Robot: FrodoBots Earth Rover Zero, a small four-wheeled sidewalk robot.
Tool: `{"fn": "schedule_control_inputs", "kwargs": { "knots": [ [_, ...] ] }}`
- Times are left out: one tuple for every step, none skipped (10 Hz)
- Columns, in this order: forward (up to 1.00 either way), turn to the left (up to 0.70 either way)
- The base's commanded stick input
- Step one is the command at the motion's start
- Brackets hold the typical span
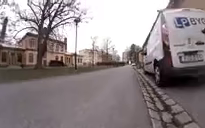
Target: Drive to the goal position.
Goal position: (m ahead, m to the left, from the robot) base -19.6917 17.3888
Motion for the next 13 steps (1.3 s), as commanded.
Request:
{"fn": "schedule_control_inputs", "kwargs": {
  "knots": [
    [0.00, 0.70],
    [0.00, 0.70],
    [0.00, 0.70],
    [0.00, 0.70],
    [0.00, 0.70],
    [0.00, 0.70],
    [0.00, 0.70],
    [0.00, 0.70],
    [0.00, 0.70],
    [0.00, 0.70],
    [0.00, 0.70],
    [0.00, 0.70],
    [0.00, 0.70]
  ]
}}
